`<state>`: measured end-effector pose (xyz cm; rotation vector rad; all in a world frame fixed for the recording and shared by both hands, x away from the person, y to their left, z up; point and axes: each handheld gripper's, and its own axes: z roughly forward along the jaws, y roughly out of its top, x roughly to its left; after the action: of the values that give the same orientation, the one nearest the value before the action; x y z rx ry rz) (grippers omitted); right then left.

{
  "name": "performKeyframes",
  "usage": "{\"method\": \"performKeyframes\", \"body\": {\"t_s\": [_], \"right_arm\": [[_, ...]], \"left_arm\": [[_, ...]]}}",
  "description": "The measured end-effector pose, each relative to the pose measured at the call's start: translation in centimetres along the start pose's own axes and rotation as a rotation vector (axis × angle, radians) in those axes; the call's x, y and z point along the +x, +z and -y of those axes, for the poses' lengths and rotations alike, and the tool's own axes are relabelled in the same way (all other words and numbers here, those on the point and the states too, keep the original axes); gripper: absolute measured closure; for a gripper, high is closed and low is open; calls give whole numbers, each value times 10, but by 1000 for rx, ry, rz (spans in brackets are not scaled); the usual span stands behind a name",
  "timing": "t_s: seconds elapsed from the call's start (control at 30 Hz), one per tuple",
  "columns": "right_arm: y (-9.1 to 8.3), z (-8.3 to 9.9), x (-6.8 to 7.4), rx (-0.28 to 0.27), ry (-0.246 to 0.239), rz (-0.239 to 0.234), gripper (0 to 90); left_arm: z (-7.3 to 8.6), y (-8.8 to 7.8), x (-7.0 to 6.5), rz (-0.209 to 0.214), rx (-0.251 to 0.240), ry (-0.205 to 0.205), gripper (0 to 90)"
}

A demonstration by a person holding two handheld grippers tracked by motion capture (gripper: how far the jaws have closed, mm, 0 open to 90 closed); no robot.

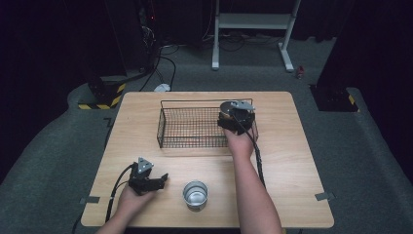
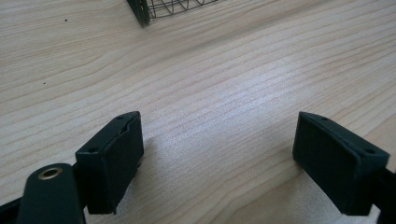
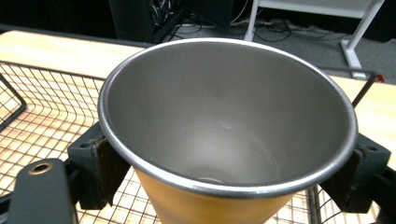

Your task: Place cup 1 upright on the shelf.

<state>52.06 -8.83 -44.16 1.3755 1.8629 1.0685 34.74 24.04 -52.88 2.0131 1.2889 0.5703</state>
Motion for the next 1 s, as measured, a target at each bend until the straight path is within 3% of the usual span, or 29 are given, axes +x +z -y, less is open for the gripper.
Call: {"method": "performKeyframes", "body": {"t_s": [0.33, 0.83, 1.0], "right_arm": [[10, 9, 9, 25, -13, -12, 144], [13, 18, 6, 49, 3, 8, 144], [13, 18, 6, 52, -16, 7, 144]], "left_arm": [[0, 0, 0, 1, 0, 3, 167], [0, 0, 0, 2, -2, 1, 167], [0, 0, 0, 2, -2, 1, 167]]}}
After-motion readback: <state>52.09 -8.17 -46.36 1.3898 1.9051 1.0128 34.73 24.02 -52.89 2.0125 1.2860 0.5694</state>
